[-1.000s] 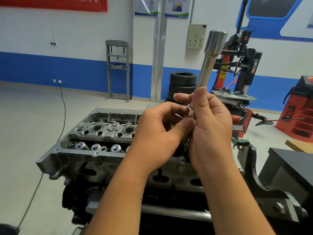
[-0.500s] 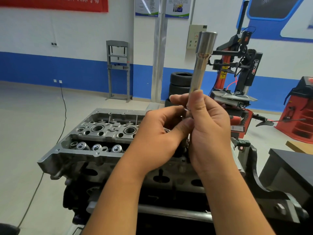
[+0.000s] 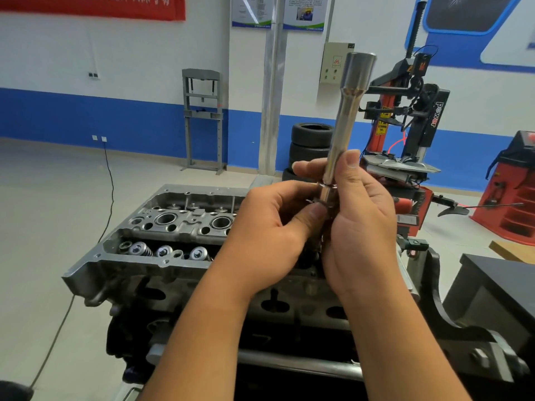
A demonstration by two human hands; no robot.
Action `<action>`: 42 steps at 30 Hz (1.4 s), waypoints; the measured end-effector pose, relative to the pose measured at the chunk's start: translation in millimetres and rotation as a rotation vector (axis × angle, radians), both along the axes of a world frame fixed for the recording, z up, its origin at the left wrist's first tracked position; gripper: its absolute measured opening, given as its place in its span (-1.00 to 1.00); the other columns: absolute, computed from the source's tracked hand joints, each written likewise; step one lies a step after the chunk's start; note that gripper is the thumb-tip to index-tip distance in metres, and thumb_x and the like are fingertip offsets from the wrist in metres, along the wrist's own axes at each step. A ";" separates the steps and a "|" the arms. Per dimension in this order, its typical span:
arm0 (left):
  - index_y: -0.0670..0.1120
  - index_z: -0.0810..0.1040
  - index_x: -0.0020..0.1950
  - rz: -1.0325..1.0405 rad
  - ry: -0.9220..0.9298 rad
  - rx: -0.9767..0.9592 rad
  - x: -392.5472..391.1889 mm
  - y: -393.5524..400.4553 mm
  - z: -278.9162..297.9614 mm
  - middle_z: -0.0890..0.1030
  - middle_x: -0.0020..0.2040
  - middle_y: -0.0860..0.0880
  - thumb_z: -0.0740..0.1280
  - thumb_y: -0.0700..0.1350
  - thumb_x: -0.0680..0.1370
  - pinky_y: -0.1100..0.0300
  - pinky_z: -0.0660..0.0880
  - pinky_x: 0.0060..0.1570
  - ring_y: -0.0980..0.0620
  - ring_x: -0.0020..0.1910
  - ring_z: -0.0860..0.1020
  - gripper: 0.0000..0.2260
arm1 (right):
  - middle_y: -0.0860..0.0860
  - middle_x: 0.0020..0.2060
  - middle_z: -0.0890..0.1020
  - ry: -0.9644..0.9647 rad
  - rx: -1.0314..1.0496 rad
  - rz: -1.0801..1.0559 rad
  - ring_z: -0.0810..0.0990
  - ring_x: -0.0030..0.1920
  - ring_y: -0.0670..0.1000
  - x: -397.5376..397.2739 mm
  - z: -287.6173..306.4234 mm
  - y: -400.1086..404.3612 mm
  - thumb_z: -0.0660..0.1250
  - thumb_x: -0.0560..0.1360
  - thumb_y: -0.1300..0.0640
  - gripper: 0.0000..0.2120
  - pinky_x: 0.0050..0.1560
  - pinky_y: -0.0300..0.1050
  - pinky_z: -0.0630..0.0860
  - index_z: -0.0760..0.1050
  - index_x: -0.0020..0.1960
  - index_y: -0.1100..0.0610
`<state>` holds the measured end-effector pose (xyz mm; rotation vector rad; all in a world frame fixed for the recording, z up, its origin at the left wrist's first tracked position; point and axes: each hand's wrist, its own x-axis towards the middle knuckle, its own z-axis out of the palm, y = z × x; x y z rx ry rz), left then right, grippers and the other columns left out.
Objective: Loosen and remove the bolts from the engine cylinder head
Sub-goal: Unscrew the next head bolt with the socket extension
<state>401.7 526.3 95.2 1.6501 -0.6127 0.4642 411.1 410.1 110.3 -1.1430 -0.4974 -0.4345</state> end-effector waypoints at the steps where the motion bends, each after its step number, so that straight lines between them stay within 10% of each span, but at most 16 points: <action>1: -0.01 0.70 0.20 0.042 -0.003 -0.009 0.2 -1.5 -0.6 0.76 -0.01 0.10 0.44 -0.19 0.62 0.29 0.63 -0.03 0.15 0.02 0.72 -0.82 | 0.14 -0.02 0.74 -0.001 0.013 0.013 0.71 0.07 0.22 -0.3 0.2 0.0 0.36 0.46 -0.24 -0.62 0.18 0.40 0.61 0.68 -0.09 0.08; 16: 0.10 0.68 0.07 0.159 -0.045 0.012 -0.1 -1.8 -2.8 0.73 -0.12 0.16 0.55 -0.10 0.53 0.19 0.65 -0.16 0.16 -0.13 0.71 -0.84 | 0.15 0.01 0.74 0.016 0.021 0.015 0.71 0.08 0.28 0.6 0.7 0.7 0.42 0.42 -0.23 -0.43 0.10 0.41 0.64 0.57 0.11 0.27; 20: 0.00 0.67 0.25 -0.055 0.009 0.021 -0.4 1.5 -0.7 0.75 0.04 0.10 0.37 -0.19 0.67 0.19 0.65 0.01 0.12 0.06 0.71 -0.80 | 0.10 -0.04 0.75 0.017 -0.007 -0.012 0.71 0.09 0.23 2.5 -0.6 0.6 0.30 0.49 -0.29 -0.57 0.18 0.42 0.60 0.69 -0.12 0.06; 26: 0.07 0.68 0.04 0.195 -0.026 -0.014 0.4 -2.9 -2.9 0.73 -0.14 0.10 0.57 -0.11 0.50 0.17 0.66 -0.19 0.12 -0.16 0.71 -0.83 | 0.16 -0.02 0.74 0.021 0.038 0.055 0.72 0.06 0.28 2.0 -0.5 0.7 0.44 0.42 -0.20 -0.52 0.11 0.38 0.64 0.59 0.05 0.21; 32: 0.01 0.69 0.21 -0.045 -0.013 0.077 -2.1 1.2 -0.6 0.74 0.01 0.00 0.37 -0.08 0.65 -0.09 0.67 0.09 -0.07 0.04 0.70 -0.83 | 0.22 -0.11 0.68 0.018 0.002 -0.005 0.64 -0.08 0.18 2.4 -1.8 -1.1 0.38 0.46 -0.23 -0.57 0.10 0.45 0.59 0.68 -0.06 0.16; 42: -0.04 0.69 0.21 -0.050 -0.016 0.050 -2.1 1.3 0.0 0.73 -0.02 -0.11 0.31 -0.12 0.70 -0.10 0.65 -0.07 -0.15 -0.06 0.68 -0.82 | 0.08 -0.07 0.74 -0.043 -0.046 -0.042 0.71 0.02 0.05 2.3 -1.6 -1.8 0.37 0.51 -0.17 -0.73 0.08 0.00 0.65 0.69 -0.11 0.02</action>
